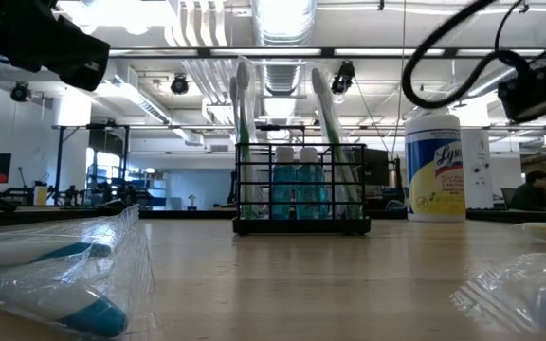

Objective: Pick & Place toothbrushing station
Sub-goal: Put the orange toothbrush into the black organizer

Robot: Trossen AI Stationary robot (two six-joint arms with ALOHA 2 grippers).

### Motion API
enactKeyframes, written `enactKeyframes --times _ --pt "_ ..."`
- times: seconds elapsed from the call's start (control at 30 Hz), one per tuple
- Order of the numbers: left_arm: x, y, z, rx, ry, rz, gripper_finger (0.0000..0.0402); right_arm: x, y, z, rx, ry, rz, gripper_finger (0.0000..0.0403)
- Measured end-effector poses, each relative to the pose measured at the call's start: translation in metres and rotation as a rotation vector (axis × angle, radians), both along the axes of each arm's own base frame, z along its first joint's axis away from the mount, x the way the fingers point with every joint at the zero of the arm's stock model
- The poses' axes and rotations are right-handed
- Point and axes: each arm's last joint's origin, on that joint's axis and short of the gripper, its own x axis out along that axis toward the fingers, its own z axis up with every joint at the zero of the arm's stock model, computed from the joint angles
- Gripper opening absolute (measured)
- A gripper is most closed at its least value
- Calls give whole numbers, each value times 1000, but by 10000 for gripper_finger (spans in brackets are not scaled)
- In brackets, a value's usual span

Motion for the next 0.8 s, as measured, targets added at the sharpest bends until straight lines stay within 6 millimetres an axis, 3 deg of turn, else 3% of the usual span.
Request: enactKeyframes --times 0.37,0.47,0.73,0.8 --pt "0 0 0 -1 -3 3 9 -5 -9 -23 52 -38 18 199" --pt "0 0 0 -1 -4 3 13 -6 -10 -22 46 -31 53 165" --pt "0 0 0 -2 -5 5 9 -4 -13 -22 23 -31 90 28" --pt "0 0 0 -1 -5 4 7 -4 -13 -22 10 -37 105 19"
